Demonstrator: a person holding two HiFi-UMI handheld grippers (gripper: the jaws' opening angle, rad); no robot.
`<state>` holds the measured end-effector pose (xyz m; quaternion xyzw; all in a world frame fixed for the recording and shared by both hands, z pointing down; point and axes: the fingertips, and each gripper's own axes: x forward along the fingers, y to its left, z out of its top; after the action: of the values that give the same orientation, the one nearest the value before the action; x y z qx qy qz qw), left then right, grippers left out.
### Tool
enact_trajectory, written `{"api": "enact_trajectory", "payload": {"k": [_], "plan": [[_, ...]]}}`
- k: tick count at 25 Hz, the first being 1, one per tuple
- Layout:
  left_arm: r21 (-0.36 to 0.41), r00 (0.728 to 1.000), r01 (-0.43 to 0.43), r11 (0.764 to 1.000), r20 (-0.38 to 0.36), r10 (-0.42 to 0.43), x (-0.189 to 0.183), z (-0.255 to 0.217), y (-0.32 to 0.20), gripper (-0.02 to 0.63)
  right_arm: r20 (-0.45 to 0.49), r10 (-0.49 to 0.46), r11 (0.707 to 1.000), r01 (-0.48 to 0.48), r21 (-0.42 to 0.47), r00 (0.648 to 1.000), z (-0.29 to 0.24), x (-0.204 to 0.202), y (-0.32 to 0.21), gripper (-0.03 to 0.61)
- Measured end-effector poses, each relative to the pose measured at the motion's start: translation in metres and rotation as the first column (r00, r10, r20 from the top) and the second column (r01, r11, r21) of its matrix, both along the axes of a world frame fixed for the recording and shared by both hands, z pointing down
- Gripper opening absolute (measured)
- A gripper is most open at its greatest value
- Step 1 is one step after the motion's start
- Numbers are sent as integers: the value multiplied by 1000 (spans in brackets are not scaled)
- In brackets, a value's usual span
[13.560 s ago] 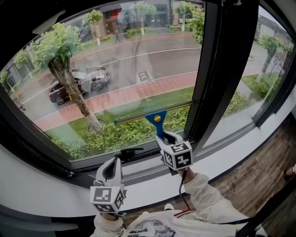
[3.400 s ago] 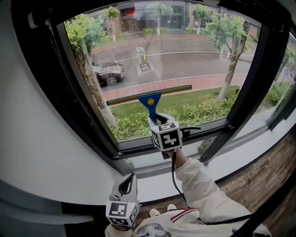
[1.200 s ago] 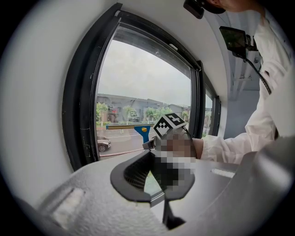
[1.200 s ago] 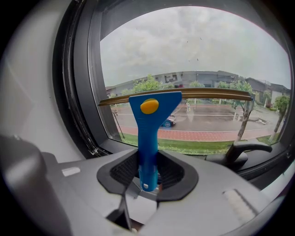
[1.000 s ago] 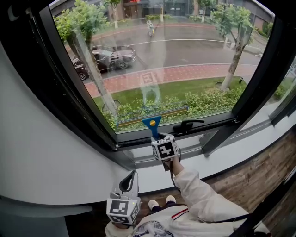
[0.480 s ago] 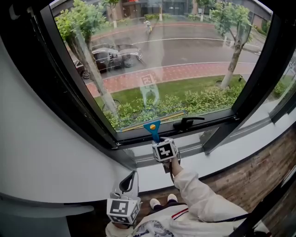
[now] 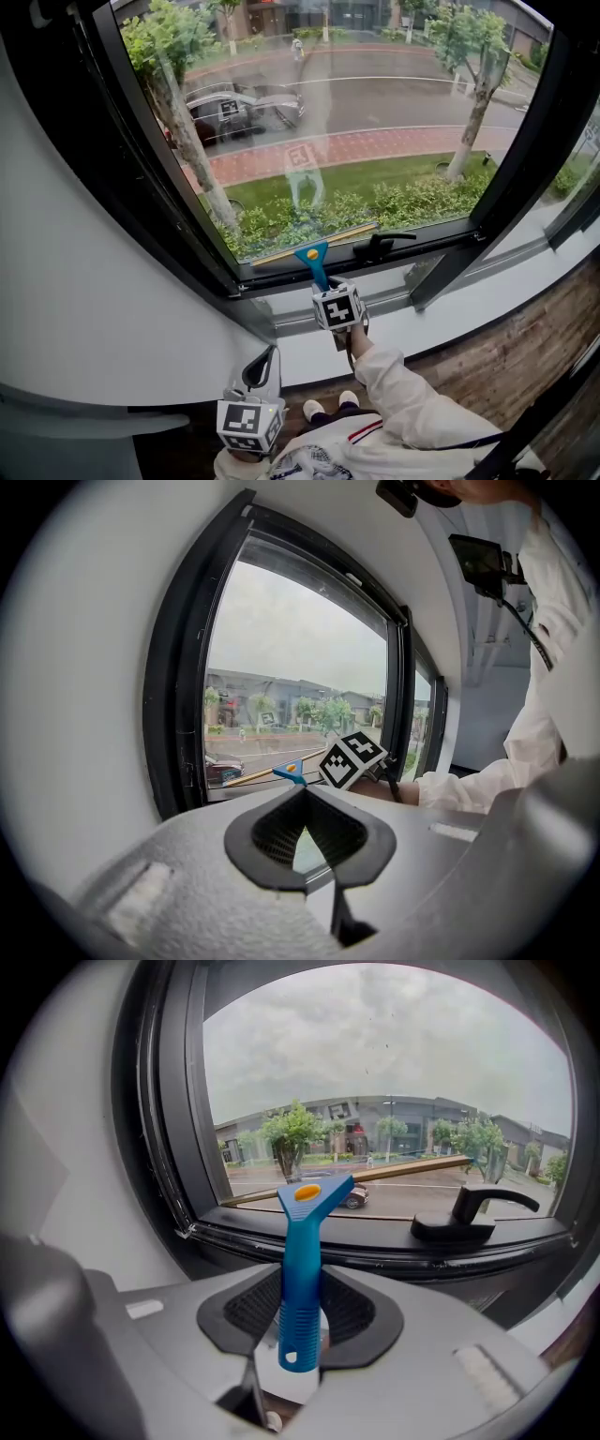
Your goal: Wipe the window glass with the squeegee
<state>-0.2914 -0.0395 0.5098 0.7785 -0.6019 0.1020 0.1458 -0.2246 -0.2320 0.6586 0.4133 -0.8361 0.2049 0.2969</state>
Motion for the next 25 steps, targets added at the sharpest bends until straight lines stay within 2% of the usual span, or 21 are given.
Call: {"api": "enact_trajectory", "payload": {"k": [7, 16, 25], "plan": [[6, 1000, -22, 1000, -8, 22, -2, 3, 10, 0, 63, 44, 993, -51, 105, 997, -37, 7, 12, 132], [20, 998, -64, 998, -11, 64, -4, 1, 17, 0, 92, 83, 977, -99, 187, 992, -70, 19, 28, 130], [34, 995, -99, 994, -22, 100, 11, 0, 6, 0, 154, 94, 947, -136, 292, 984, -124, 51, 41, 130]]}}
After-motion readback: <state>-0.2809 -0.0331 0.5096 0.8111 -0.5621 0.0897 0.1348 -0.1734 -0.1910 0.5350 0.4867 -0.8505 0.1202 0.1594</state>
